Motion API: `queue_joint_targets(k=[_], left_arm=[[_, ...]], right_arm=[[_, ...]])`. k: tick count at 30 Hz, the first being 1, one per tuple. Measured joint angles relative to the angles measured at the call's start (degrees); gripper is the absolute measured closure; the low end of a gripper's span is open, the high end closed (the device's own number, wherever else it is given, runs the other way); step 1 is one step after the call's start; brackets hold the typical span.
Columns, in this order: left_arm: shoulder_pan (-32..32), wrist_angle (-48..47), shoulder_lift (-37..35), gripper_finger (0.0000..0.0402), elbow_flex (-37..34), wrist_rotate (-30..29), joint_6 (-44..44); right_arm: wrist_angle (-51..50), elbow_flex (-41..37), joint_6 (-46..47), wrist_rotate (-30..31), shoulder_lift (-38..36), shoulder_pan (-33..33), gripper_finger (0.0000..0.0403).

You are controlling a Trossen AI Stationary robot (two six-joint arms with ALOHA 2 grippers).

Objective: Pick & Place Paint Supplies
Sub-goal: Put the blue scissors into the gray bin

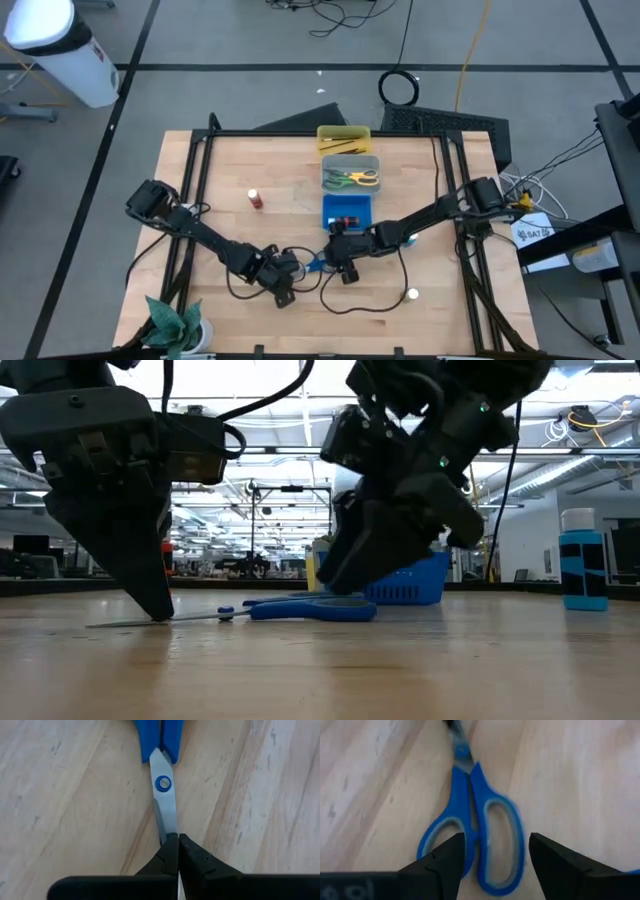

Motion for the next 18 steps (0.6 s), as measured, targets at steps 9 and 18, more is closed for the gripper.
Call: queue_joint_targets(k=[9, 18], left_arm=[[0.2, 0.2, 0.0, 0.0395, 0.0, -0.1, 0.3], [0.2, 0.4, 0.0, 0.0398, 0.0, -0.2, 0.5]], right_arm=[[-0.9, -0.1, 2.7, 0.2, 0.3, 2.5, 0.0208], [-1.8, -0.1, 4.3, 1.7, 0.3, 3.2, 0.0209]])
